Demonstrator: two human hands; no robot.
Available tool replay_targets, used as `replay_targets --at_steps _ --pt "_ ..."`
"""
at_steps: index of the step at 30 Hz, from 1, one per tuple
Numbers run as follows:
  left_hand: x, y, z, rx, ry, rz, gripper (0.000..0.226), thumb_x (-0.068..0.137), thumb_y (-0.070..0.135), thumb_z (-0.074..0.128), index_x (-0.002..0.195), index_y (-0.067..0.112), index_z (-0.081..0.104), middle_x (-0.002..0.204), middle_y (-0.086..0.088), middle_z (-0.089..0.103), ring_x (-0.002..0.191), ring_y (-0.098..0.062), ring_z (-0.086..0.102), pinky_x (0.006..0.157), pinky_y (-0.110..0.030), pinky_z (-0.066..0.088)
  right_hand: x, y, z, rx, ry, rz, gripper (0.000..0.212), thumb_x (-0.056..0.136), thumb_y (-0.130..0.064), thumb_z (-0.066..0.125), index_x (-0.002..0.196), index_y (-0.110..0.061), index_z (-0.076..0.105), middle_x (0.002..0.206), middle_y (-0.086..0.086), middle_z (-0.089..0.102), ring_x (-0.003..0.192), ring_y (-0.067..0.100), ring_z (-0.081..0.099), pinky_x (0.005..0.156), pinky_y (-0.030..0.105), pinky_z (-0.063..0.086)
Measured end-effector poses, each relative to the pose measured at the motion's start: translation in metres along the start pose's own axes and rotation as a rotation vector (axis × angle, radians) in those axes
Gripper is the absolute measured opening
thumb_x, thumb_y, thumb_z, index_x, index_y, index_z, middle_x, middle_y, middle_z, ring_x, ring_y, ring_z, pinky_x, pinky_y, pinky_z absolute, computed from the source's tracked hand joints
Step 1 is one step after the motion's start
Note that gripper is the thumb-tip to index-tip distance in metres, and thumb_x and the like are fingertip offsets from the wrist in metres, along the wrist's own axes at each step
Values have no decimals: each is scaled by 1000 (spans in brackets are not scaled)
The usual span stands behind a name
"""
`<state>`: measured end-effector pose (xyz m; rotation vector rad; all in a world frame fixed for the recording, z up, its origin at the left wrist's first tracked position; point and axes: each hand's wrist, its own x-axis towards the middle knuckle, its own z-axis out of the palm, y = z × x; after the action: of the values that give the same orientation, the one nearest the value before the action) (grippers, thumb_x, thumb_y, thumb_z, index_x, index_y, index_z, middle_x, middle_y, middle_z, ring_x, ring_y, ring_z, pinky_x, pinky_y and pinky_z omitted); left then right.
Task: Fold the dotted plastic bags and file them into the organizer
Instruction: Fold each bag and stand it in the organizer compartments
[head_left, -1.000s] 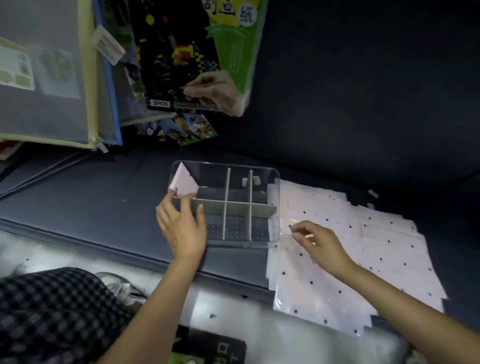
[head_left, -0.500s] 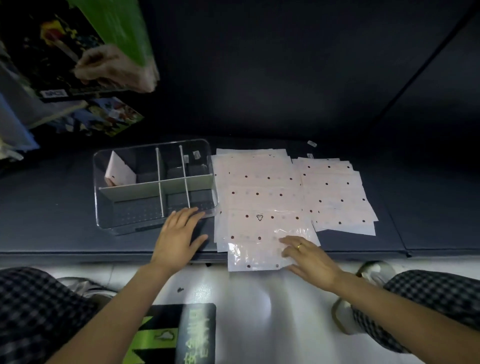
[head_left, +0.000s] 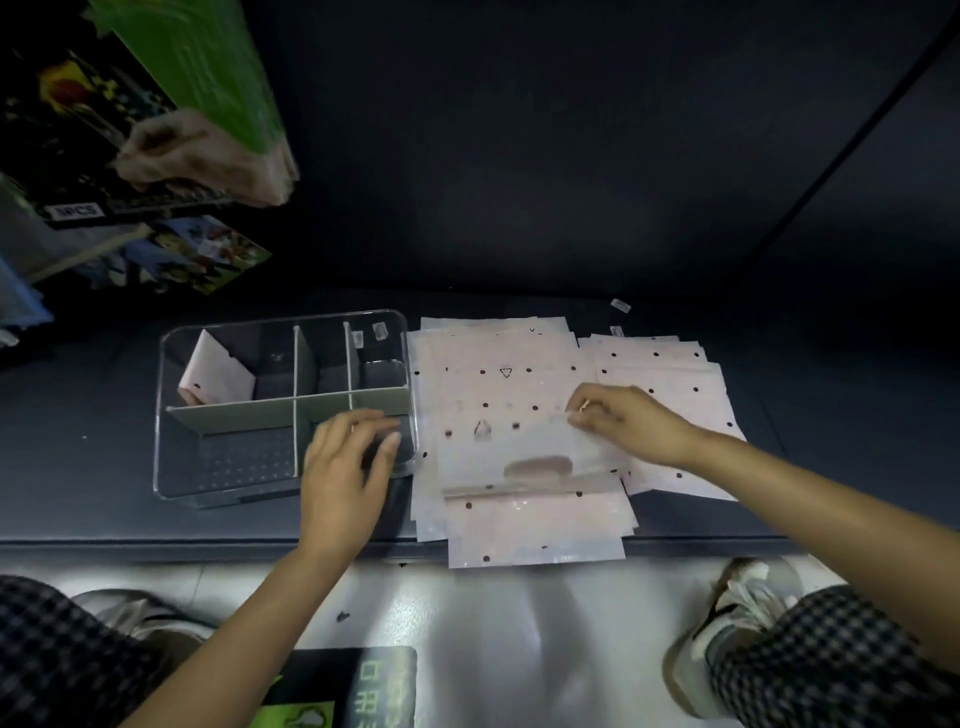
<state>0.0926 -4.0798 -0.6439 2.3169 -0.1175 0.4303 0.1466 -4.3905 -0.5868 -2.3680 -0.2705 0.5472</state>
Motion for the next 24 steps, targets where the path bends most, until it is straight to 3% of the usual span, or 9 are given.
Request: replay_targets --at_steps 4,7,10,12,15,18,21,23,24 --pt "4 29 19 -11 -69 210 31 94 33 45 107 14 67 115 0 61 109 -13 50 92 -29 41 42 19 -4 -77 116 40 9 93 -20 56 87 -17 61 90 -3 65 91 15 58 85 28 44" --pt "-11 35 45 109 -290 325 32 91 32 57 118 17 63 131 -2 58 123 -20 51 105 -35 38 71 36 6 -148 126 109 10 92 -19 58 89 -14 66 94 -1 67 104 22 56 95 37 43" --pt "-29 31 68 324 -511 384 55 82 39 69 130 15 57 141 -5 49 131 -23 46 107 -45 33 88 47 16 -177 153 205 11 92 -22 56 89 -17 66 97 -1 69 110 23 51 94 36 43" --pt "-36 23 79 456 -633 366 67 87 47 59 143 15 39 152 -4 29 141 -23 26 113 -47 23 96 52 21 -192 173 243 12 92 -21 54 85 -21 64 97 -4 68 109 22 50 91 34 42" --pt "-45 9 90 487 -736 336 69 98 51 27 146 19 -12 153 3 -19 138 -19 -26 114 -40 -16 104 56 28 -209 184 288 15 90 -19 52 85 -21 66 96 -5 69 108 22 51 93 36 43" --pt "-49 3 95 509 -815 301 67 98 55 18 139 23 -25 147 6 -32 130 -17 -39 106 -39 -28 106 57 31 -235 195 313 17 90 -20 50 93 -18 67 101 -1 68 109 24 51 93 35 43" --pt "-48 6 94 526 -846 288 67 96 57 19 146 24 -13 153 2 -21 138 -21 -26 113 -44 -17 93 52 37 -414 312 271 23 93 -21 51 114 -16 60 116 5 58 114 28 45 94 35 37" --pt "-47 13 91 549 -820 293 66 92 58 27 149 24 22 156 -5 17 144 -25 15 116 -46 19 72 43 51 -476 473 96 25 92 -13 54 116 -10 61 117 10 58 111 31 49 93 36 37" --pt "-46 16 90 559 -784 289 65 90 58 29 146 24 33 153 -5 28 141 -25 27 112 -45 28 60 38 62 -496 500 -36 25 88 -7 58 113 -6 64 114 13 61 108 33 55 92 38 41"
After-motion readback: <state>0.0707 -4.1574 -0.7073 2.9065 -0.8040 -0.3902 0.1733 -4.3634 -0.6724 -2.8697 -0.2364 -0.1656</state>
